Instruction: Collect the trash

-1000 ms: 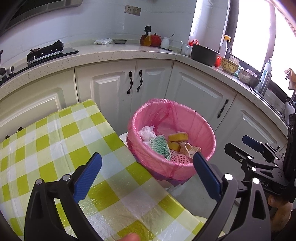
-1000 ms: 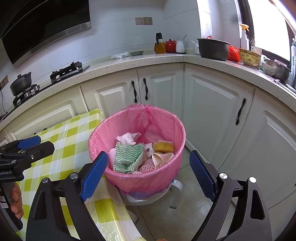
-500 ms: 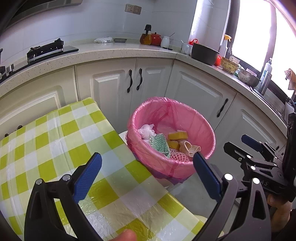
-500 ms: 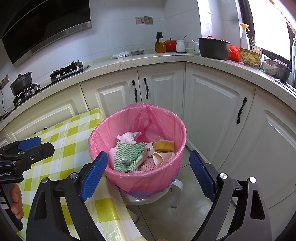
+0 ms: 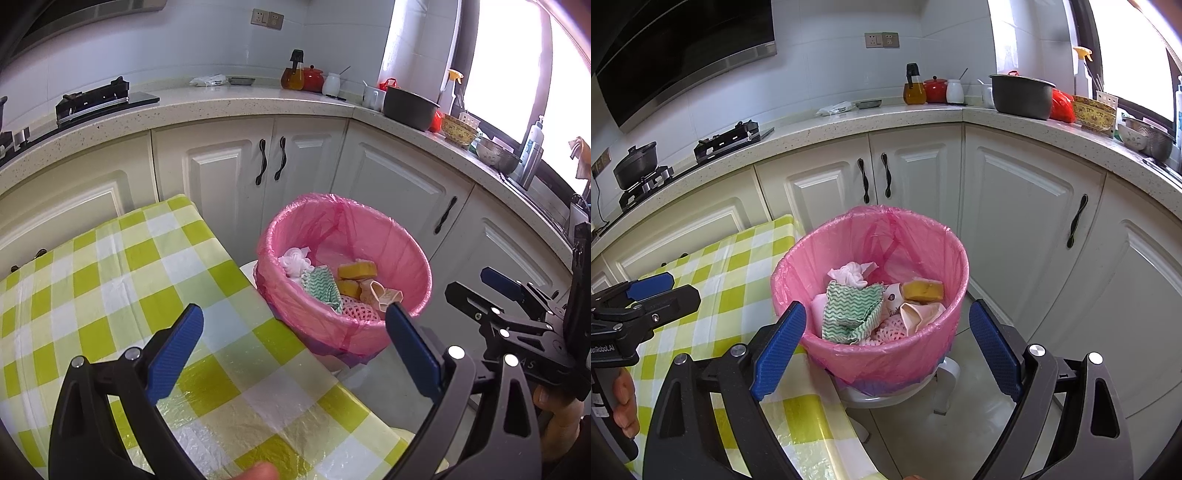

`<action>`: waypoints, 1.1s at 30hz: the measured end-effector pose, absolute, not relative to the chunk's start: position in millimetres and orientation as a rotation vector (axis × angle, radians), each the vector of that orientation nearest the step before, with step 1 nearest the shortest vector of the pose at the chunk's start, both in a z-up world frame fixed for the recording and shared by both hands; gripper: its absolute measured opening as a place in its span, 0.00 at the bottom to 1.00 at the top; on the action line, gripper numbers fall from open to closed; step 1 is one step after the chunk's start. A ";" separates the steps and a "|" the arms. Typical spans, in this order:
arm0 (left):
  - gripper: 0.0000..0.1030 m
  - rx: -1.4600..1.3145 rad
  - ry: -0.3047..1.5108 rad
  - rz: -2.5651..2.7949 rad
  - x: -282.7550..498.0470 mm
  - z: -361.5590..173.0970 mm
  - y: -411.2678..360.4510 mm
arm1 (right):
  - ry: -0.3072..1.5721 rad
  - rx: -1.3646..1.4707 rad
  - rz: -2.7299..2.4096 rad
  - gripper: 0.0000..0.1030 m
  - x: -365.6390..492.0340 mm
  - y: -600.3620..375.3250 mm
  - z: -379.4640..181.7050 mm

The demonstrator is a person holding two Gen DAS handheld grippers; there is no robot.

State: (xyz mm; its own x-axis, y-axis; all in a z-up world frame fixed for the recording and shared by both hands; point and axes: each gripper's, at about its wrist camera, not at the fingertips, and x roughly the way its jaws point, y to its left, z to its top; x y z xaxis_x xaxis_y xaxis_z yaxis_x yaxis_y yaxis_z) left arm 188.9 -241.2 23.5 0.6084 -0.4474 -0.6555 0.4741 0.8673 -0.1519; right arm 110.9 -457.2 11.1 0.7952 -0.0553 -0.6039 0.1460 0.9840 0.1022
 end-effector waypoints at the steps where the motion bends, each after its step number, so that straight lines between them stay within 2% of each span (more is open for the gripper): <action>1: 0.93 0.038 0.746 -0.532 189.5 23.6 -241.0 | 0.643 0.146 -0.109 0.82 110.9 -457.0 11.1; 33: 0.93 0.031 0.747 -0.538 188.6 23.4 -239.2 | 0.641 0.145 -0.107 0.82 111.1 -456.0 11.6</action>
